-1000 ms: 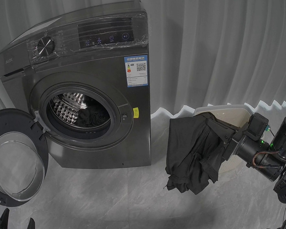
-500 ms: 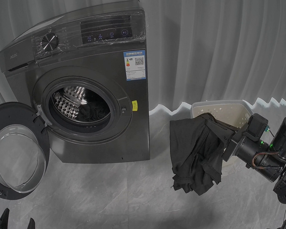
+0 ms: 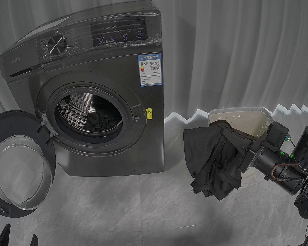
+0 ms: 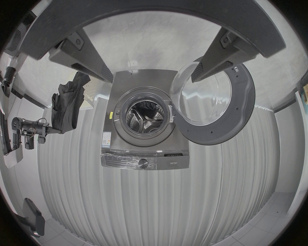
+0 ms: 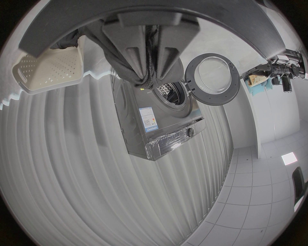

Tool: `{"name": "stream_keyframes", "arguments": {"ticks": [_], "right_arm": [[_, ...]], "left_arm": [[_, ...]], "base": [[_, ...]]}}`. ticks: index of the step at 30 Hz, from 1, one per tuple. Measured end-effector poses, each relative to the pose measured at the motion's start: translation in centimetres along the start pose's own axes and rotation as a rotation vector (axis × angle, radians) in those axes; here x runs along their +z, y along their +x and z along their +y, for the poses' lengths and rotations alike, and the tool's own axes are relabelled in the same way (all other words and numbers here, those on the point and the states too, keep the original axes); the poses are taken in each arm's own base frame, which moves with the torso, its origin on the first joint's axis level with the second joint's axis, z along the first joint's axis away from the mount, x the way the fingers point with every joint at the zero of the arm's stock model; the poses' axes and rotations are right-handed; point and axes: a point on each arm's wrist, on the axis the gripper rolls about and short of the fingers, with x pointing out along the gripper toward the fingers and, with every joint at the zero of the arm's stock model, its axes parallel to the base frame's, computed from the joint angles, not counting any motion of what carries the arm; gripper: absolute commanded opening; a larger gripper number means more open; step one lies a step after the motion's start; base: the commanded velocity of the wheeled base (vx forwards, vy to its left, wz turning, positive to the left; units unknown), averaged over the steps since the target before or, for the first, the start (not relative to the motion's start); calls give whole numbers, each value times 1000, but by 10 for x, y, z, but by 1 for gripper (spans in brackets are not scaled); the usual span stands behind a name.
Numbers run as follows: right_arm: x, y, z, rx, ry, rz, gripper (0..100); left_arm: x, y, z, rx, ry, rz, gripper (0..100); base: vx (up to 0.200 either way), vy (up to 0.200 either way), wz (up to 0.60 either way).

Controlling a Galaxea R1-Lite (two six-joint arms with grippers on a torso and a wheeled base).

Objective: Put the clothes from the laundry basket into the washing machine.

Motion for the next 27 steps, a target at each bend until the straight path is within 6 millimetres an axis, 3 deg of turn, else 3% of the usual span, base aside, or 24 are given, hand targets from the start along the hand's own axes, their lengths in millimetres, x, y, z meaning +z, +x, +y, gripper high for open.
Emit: {"name": "stream_keyframes", "arguments": {"ticks": [21, 27], "right_arm": [[0, 0, 0, -1, 0, 2, 0], [0, 0, 0, 0, 0, 2, 0]], "left_arm": [[0, 0, 0, 0, 0, 0, 100], [0, 0, 0, 0, -1, 0, 100]], "base": [[0, 200, 0], [0, 0, 0]]}}
